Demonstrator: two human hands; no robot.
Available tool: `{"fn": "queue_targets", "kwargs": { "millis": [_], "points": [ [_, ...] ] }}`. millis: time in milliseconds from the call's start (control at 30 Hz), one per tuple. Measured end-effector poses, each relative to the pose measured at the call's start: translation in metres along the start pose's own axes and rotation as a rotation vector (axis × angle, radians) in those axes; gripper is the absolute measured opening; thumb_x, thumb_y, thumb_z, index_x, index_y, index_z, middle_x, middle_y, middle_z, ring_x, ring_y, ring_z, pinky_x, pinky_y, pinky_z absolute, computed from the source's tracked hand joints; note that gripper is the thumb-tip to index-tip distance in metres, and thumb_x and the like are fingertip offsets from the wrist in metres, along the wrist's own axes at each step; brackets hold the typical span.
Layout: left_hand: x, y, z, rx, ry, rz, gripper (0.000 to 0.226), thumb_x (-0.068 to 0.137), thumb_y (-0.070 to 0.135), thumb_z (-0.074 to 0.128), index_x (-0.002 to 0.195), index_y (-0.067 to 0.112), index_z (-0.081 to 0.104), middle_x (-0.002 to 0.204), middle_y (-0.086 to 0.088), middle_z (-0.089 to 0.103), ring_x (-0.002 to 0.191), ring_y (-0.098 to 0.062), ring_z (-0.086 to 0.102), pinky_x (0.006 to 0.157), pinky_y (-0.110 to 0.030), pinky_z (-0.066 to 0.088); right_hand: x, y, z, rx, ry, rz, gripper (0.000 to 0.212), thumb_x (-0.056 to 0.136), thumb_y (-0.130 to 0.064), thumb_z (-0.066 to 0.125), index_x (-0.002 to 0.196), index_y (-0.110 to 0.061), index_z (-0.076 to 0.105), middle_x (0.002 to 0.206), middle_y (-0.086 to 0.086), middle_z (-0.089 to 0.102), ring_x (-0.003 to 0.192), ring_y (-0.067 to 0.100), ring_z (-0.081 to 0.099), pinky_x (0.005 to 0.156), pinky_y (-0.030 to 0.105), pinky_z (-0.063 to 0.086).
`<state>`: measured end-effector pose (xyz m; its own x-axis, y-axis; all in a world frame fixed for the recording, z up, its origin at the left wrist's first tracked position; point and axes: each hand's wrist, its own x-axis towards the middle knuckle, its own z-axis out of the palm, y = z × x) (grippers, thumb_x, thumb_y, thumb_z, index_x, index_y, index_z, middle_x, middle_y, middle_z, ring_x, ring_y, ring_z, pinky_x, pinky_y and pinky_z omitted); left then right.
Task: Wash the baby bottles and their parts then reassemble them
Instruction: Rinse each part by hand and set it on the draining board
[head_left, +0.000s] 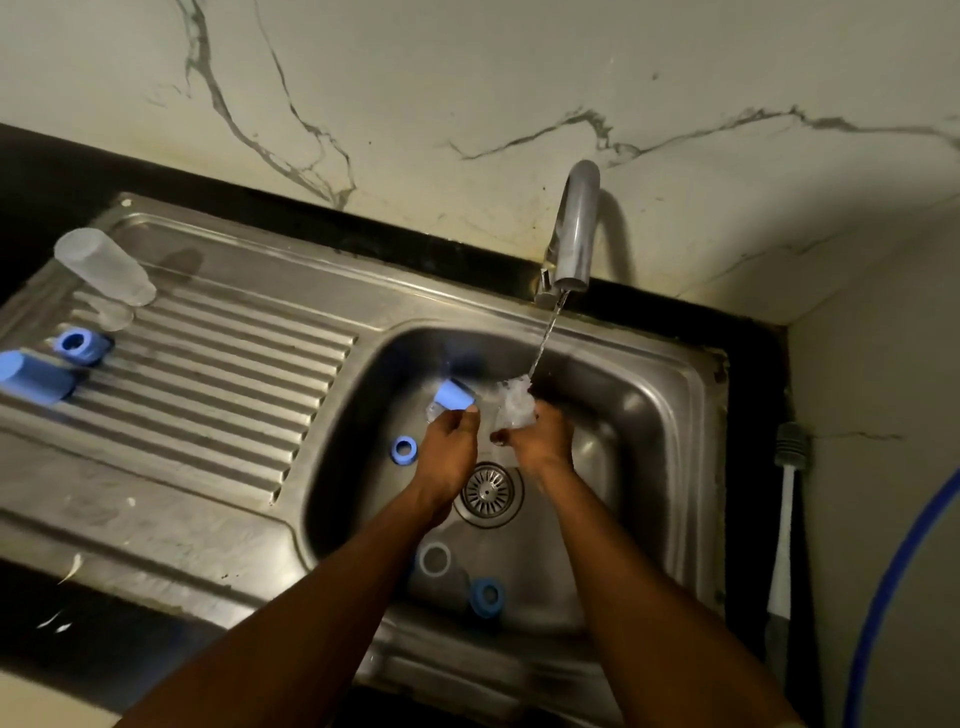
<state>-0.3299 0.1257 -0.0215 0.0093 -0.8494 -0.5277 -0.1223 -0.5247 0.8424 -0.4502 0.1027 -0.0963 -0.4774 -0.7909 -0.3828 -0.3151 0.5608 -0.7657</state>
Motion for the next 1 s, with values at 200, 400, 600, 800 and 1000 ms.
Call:
{"fn": "queue_targets", "kwargs": {
  "millis": [200, 400, 600, 800, 1000],
  "points": [
    [0.005, -0.001, 0.000, 0.039, -0.073, 0.013, 0.022, 0.108, 0.025, 0.042, 0.109, 0.024, 0.063, 0.106, 0.004, 0.069, 0.089, -0.002, 0.063, 0.071, -0.015, 0.049, -0.006, -0.011, -0.021, 0.257, -0.336, 0.359, 0.062, 0.074, -0.043, 0.072, 0.126, -0.014, 0.053, 0.113, 0.011, 0.065, 0.093, 0.027, 0.067, 0.061, 0.037, 0.059],
    [0.001, -0.002, 0.011, 0.019, -0.192, -0.069, 0.035, 0.105, 0.032, 0.049, 0.135, 0.015, 0.058, 0.128, -0.006, 0.066, 0.110, -0.021, 0.066, 0.090, -0.031, 0.054, -0.020, -0.022, -0.046, 0.600, -0.521, 0.613, 0.029, 0.095, -0.035, 0.054, 0.087, -0.008, 0.062, 0.059, 0.009, 0.065, 0.053, 0.019, 0.063, 0.047, 0.023, 0.047],
    [-0.011, 0.011, 0.013, 0.067, -0.219, -0.119, 0.043, 0.105, 0.049, 0.038, 0.114, 0.017, 0.065, 0.100, -0.007, 0.074, 0.077, -0.019, 0.066, 0.066, -0.032, 0.053, -0.032, -0.030, -0.052, 0.596, -0.458, 0.631, 0.033, 0.096, -0.036, 0.054, 0.087, -0.005, 0.060, 0.059, 0.011, 0.063, 0.046, 0.018, 0.061, 0.041, 0.023, 0.050],
    [-0.034, 0.021, -0.001, 0.083, -0.339, -0.295, 0.053, 0.107, 0.053, 0.026, 0.127, 0.015, 0.058, 0.119, -0.018, 0.065, 0.094, -0.033, 0.066, 0.082, -0.050, 0.057, -0.059, -0.048, -0.061, 0.427, -0.555, 0.478, 0.026, 0.102, -0.030, 0.048, 0.095, -0.008, 0.059, 0.069, 0.012, 0.066, 0.055, 0.018, 0.066, 0.048, 0.028, 0.058],
    [-0.088, 0.071, -0.019, -0.018, -0.384, -0.223, 0.068, 0.101, 0.066, 0.027, 0.141, 0.015, 0.047, 0.111, -0.025, 0.064, 0.076, -0.032, 0.070, 0.063, -0.043, 0.061, -0.106, -0.105, -0.093, 0.212, -0.635, 0.122, 0.038, 0.105, -0.041, 0.038, 0.119, -0.013, 0.060, 0.100, 0.013, 0.070, 0.087, 0.026, 0.068, 0.075, 0.039, 0.058]
  ]
}}
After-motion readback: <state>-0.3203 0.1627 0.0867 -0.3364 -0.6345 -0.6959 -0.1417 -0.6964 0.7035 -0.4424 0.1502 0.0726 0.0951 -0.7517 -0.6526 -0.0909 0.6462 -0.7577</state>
